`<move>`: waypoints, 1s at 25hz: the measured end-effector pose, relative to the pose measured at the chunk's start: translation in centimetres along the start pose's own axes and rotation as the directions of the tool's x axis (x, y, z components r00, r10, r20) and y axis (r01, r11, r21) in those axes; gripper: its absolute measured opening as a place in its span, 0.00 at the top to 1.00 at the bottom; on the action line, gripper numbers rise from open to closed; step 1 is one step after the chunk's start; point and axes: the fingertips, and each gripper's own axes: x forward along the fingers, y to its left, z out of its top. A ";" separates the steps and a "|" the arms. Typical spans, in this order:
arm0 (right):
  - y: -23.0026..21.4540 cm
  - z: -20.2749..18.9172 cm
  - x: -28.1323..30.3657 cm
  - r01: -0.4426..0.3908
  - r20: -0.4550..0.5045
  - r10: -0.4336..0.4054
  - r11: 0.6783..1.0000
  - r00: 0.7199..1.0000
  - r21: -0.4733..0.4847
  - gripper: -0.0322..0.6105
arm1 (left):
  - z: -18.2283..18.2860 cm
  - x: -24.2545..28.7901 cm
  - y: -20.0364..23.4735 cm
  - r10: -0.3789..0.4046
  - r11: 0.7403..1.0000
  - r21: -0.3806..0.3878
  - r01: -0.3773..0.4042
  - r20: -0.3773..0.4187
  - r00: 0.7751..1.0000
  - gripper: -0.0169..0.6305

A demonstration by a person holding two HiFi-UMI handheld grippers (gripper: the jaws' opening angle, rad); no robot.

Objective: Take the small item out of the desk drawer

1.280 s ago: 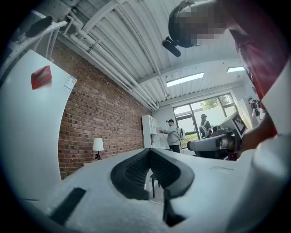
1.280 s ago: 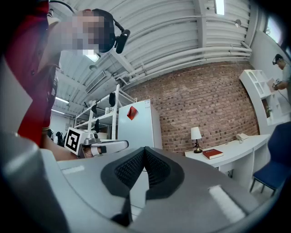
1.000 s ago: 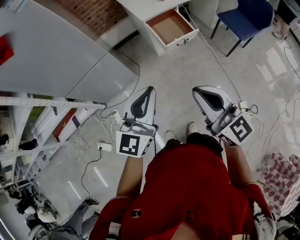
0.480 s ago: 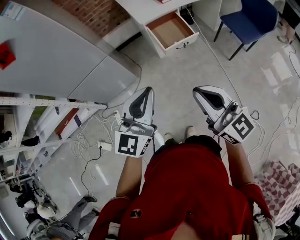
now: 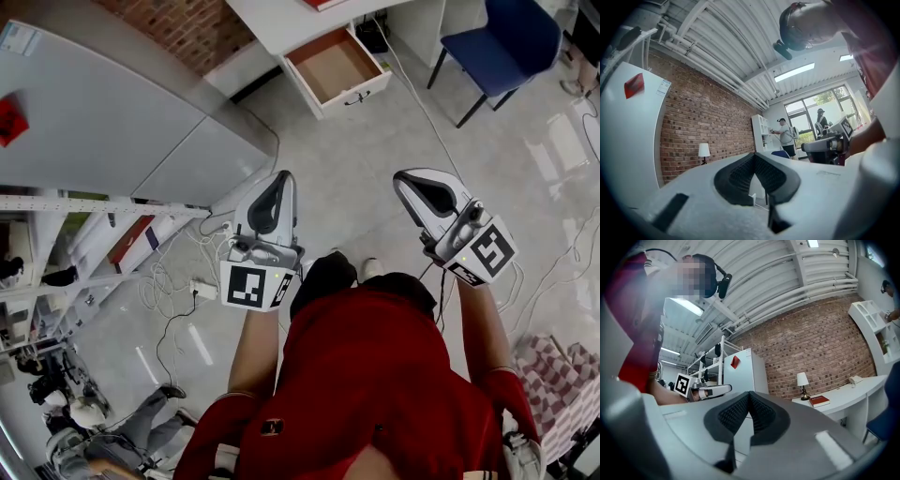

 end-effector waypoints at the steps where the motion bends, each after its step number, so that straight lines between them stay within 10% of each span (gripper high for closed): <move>1: -0.4 0.1 -0.1 0.000 0.000 0.000 1.000 1.000 -0.004 0.93 | -0.2 0.3 0.0 0.001 1.000 -0.002 -0.001 -0.002 1.000 0.97; 25: -20.3 -1.3 14.9 -0.192 -0.121 0.181 0.978 0.976 -0.081 0.93 | -7.4 18.3 14.1 0.100 0.995 -0.012 -0.100 0.006 0.995 0.97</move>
